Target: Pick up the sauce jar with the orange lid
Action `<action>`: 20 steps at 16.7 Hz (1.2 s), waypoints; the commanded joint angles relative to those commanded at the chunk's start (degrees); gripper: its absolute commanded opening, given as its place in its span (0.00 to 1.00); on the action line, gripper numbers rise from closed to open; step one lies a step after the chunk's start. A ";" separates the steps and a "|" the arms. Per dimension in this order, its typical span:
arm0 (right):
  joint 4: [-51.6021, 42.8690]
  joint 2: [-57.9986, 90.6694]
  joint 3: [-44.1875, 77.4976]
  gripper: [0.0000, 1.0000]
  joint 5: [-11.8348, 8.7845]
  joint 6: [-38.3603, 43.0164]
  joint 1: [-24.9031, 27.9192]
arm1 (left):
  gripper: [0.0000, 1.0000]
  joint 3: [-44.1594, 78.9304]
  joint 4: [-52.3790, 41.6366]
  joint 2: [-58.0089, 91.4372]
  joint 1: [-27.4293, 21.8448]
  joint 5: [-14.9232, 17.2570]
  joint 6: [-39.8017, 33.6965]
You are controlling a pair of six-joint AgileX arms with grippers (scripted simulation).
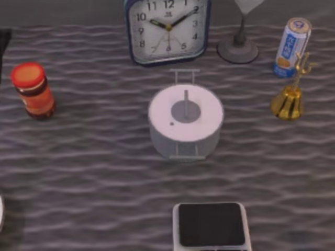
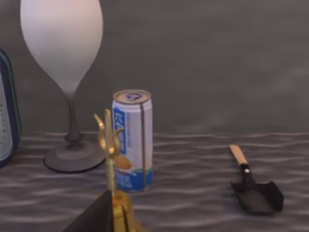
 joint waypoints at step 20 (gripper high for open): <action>0.00 0.00 0.00 1.00 0.00 0.00 0.00 | 1.00 68.29 -44.45 83.20 3.27 -8.83 20.53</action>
